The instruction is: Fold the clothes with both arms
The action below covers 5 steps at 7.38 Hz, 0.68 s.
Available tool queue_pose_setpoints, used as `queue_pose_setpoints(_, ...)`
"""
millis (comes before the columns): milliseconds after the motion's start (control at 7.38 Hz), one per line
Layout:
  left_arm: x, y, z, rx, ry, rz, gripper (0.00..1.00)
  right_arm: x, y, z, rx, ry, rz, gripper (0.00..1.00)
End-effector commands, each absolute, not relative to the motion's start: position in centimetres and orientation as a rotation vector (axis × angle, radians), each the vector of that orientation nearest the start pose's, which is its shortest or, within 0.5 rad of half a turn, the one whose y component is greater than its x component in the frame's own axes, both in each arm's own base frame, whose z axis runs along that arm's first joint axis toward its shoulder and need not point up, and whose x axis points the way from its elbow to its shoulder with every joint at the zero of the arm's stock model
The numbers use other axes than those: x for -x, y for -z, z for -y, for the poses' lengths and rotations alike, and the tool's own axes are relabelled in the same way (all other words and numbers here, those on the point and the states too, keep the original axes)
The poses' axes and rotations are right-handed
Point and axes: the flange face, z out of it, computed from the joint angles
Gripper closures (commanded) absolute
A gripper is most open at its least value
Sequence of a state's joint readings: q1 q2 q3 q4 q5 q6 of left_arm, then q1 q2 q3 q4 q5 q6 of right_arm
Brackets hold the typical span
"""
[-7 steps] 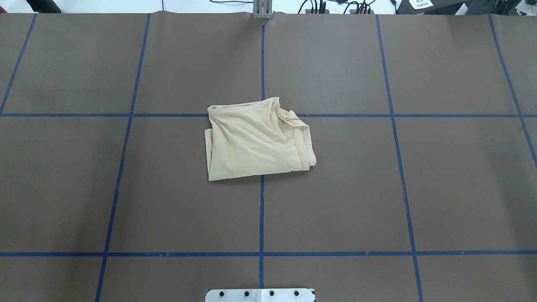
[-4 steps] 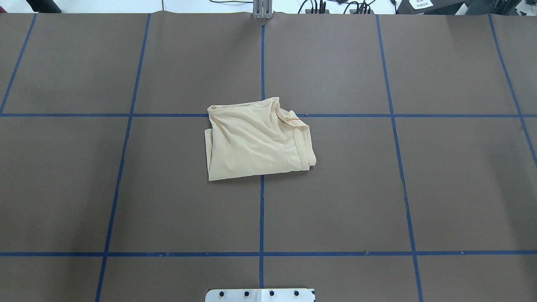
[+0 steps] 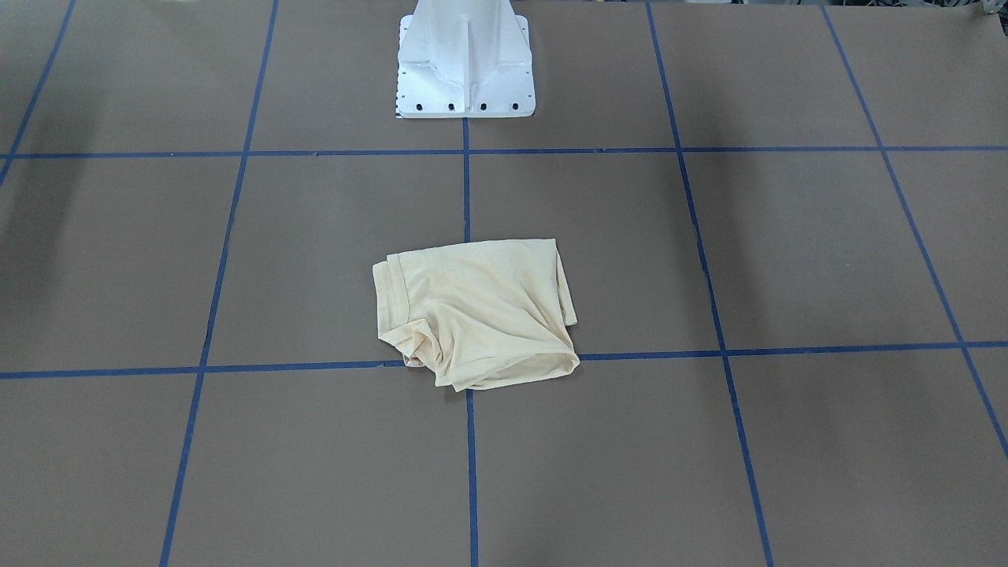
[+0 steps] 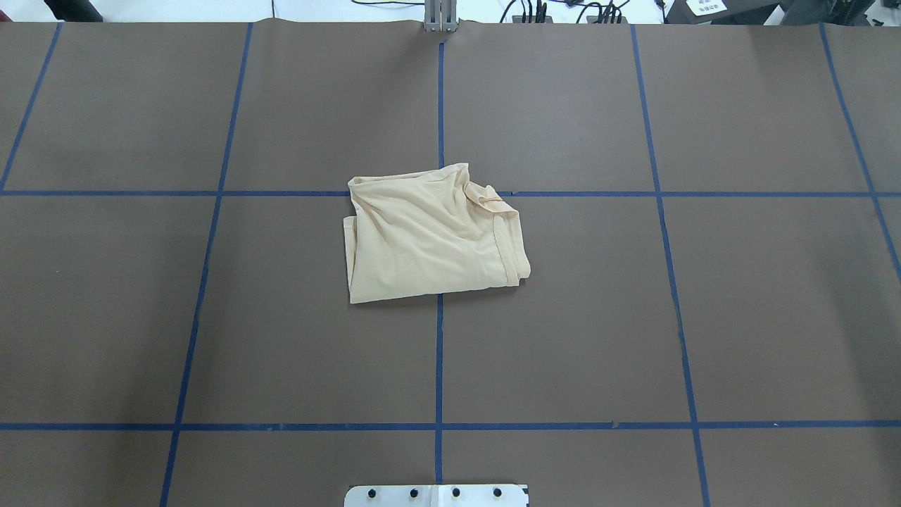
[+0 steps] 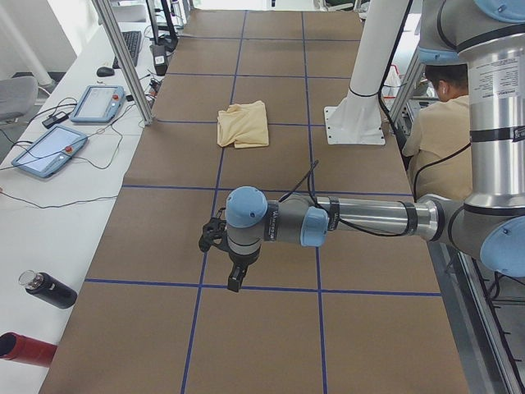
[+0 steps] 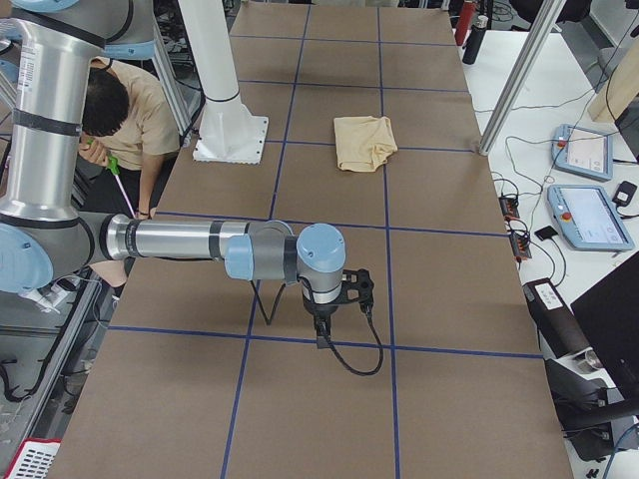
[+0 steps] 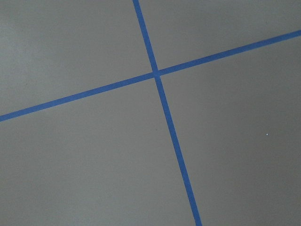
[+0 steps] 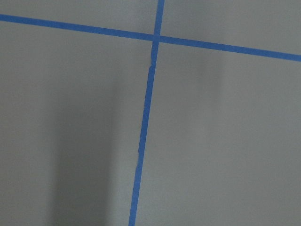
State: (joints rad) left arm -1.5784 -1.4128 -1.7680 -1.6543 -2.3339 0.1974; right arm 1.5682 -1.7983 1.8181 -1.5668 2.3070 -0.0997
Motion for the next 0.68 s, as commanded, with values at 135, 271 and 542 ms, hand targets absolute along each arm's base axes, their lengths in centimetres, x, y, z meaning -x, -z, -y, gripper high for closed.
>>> queue_pose_setpoints(135, 6.78, -62.18, 43.34, -0.205, -0.232, -0.746, 0.0, -6.58, -63.84, 39.51, -0.062, 0.107, 0.734, 0.0)
queue_pose_setpoints(271, 6.78, -62.18, 43.34, -0.205, -0.232, -0.746, 0.0, -6.58, -63.69, 39.53, -0.065, 0.106, 0.734, 0.0)
queue_pose_setpoints(542, 6.78, -62.4, 43.26, -0.2, -0.228, -0.747, 0.0, -6.52, -63.3, 39.52, -0.072, 0.111, 0.734, 0.0)
